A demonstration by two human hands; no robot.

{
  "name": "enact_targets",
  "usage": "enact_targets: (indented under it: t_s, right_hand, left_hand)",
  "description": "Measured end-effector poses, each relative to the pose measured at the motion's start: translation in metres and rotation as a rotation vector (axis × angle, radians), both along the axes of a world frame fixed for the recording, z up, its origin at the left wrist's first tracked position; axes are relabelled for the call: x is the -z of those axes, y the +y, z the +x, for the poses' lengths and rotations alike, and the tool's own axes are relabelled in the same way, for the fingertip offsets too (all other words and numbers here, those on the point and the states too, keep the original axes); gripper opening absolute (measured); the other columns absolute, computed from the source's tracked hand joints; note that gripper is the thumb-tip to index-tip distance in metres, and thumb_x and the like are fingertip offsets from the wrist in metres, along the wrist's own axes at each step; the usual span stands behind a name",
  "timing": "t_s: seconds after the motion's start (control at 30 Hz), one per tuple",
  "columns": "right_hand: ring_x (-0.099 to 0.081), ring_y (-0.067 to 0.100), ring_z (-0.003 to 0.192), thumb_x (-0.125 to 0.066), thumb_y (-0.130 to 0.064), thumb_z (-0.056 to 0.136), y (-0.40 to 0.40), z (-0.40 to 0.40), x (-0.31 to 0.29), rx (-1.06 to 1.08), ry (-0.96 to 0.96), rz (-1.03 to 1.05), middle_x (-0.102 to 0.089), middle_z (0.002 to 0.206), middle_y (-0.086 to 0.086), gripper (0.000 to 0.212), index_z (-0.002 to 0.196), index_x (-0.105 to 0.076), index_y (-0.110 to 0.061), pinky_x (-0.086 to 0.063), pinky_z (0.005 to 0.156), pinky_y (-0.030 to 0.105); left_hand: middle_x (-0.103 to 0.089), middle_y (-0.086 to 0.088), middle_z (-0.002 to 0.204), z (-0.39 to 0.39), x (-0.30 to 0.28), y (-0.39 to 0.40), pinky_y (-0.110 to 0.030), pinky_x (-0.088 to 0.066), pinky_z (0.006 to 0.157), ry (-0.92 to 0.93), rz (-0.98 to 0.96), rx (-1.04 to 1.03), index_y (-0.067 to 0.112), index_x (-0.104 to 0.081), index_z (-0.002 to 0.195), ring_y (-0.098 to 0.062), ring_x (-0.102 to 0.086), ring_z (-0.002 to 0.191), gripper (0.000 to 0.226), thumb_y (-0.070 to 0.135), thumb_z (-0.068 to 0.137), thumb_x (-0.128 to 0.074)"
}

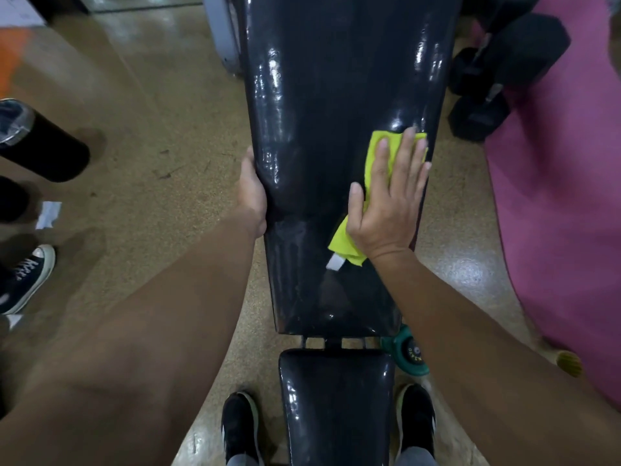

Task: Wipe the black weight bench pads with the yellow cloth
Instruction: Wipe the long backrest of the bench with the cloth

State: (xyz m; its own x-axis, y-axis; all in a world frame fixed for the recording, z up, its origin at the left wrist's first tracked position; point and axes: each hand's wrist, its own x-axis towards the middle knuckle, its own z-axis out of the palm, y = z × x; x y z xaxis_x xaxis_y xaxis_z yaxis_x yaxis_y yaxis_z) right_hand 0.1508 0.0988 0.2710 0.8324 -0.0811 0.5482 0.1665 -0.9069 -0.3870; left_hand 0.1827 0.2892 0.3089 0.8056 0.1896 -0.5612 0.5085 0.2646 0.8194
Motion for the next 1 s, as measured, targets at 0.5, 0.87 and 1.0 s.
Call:
enact_targets:
  t_s: [0.5, 0.87, 1.0]
  right_hand:
    - [-0.021, 0.046, 0.154, -0.044, -0.025, 0.105, 0.042, -0.003, 0.003, -0.010, -0.035, -0.110, -0.027, 0.165, 0.026, 0.057, 0.158, -0.035, -0.007, -0.009, 0.127, 0.059]
    - [-0.025, 0.042, 0.154, -0.049, -0.023, 0.106, 0.048, -0.014, 0.015, -0.122, -0.060, -0.182, -0.031, 0.164, 0.023, 0.054, 0.157, -0.039, -0.011, -0.008, 0.128, 0.055]
    - [-0.025, 0.044, 0.153, -0.050, -0.022, 0.105, 0.060, -0.014, 0.013, -0.045, -0.037, -0.109, -0.031, 0.164, 0.024, 0.054, 0.156, -0.040, -0.009, -0.008, 0.127, 0.057]
  left_hand:
    - [-0.080, -0.009, 0.120, -0.009, 0.018, 0.009, -0.042, -0.056, 0.107, -0.034, -0.078, 0.056, 0.016, -0.077, 0.124, -0.023, -0.075, 0.115, 0.066, 0.057, 0.109, -0.027]
    - [-0.080, -0.006, 0.121, -0.011, 0.020, 0.009, -0.044, -0.053, 0.110, -0.015, -0.070, 0.064, 0.020, -0.076, 0.127, -0.022, -0.074, 0.118, 0.072, 0.064, 0.107, -0.024]
    - [-0.082, -0.004, 0.114, -0.013, 0.019, 0.004, -0.037, -0.058, 0.100, 0.001, -0.074, 0.045, 0.021, -0.079, 0.117, -0.018, -0.077, 0.109, 0.069, 0.061, 0.108, -0.024]
